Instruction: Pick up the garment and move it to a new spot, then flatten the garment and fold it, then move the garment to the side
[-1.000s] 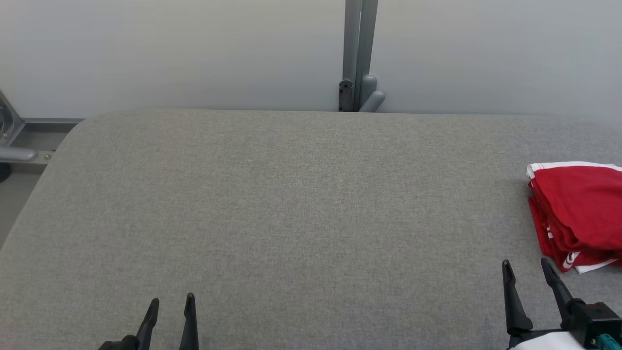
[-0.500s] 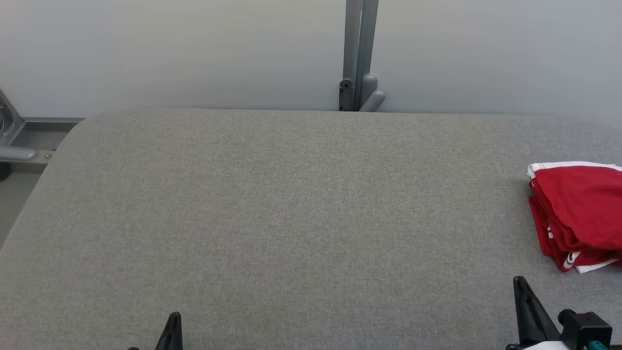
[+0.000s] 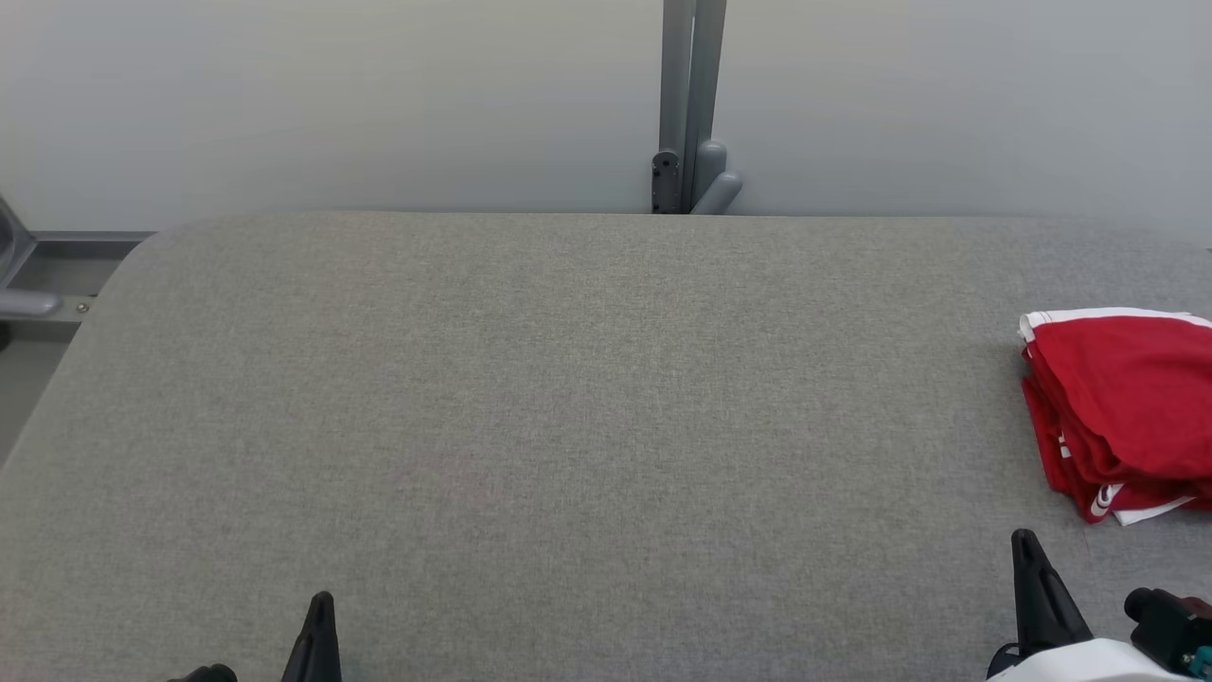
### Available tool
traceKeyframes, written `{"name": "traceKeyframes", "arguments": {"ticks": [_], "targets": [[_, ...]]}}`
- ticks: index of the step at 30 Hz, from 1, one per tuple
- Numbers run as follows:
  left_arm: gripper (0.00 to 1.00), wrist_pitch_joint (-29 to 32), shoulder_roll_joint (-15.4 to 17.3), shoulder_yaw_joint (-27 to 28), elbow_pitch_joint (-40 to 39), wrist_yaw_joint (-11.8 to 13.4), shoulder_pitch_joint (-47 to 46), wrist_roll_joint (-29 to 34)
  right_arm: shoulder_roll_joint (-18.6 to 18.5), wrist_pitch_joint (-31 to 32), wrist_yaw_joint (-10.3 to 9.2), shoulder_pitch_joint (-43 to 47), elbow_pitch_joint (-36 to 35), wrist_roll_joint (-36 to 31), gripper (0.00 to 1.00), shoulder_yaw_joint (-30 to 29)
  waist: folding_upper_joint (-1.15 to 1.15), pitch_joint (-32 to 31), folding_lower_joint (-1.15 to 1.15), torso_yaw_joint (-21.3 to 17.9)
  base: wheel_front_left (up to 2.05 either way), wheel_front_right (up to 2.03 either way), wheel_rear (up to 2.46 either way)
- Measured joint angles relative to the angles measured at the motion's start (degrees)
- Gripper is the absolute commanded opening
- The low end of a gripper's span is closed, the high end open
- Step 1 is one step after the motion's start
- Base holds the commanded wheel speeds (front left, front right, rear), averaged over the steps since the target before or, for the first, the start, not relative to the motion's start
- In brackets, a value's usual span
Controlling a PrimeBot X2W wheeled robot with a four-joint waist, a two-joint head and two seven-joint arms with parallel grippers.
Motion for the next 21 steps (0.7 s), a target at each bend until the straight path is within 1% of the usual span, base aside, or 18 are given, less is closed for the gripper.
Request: {"name": "traceKeyframes", "arguments": {"ticks": [6, 7, 21], "targets": [[0.00, 1.12, 0.20, 0.18, -0.22, 0.00, -0.86, -5.19, -0.02, 1.48, 0.00, -1.05, 0.14, 6.14, 0.00, -0.07, 0.00, 0.12, 0.00, -0.32, 0.00, 0.00, 0.00], [0.00, 1.12, 0.20, 0.18, -0.22, 0.00, -0.86, -5.19, -0.02, 1.48, 0.00, -1.05, 0.14, 6.14, 0.00, -0.07, 0.00, 0.12, 0.00, -0.32, 0.00, 0.00, 0.00], [0.00, 3.76, 0.56, 0.78, -1.02, 0.00, -2.93, -16.72, -0.10, 4.61, -0.01, -3.02, 0.53, 18.85, 0.00, -0.25, 0.00, 0.39, 0.00, -1.05, 0.00, 0.00, 0.00]]}}
